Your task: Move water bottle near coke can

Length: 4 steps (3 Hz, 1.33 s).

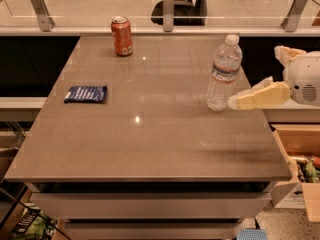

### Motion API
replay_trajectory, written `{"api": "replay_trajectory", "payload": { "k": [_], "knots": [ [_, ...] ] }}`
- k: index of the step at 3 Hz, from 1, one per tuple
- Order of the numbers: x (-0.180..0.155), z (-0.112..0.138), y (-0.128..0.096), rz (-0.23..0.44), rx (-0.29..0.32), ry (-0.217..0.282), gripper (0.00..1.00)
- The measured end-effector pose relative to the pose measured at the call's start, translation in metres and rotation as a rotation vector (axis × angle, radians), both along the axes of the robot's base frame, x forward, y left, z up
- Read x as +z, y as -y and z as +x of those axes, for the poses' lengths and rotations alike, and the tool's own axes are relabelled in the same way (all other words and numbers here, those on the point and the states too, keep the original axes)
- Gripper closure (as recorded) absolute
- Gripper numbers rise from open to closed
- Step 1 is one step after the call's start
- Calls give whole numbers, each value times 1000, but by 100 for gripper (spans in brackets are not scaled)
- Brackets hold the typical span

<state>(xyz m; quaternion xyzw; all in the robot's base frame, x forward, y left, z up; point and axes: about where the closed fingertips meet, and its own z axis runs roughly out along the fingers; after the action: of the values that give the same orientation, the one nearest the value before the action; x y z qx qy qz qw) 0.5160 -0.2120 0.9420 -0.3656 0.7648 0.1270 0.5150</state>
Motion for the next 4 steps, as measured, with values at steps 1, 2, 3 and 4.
{"api": "replay_trajectory", "payload": {
  "k": [1, 2, 3, 4],
  "knots": [
    [-7, 12, -6, 48, 19, 5, 0],
    [-11, 21, -11, 80, 35, 6, 0],
    [-12, 39, -20, 122, 73, 5, 0],
    [-13, 53, -26, 175, 103, 13, 0]
  ]
}}
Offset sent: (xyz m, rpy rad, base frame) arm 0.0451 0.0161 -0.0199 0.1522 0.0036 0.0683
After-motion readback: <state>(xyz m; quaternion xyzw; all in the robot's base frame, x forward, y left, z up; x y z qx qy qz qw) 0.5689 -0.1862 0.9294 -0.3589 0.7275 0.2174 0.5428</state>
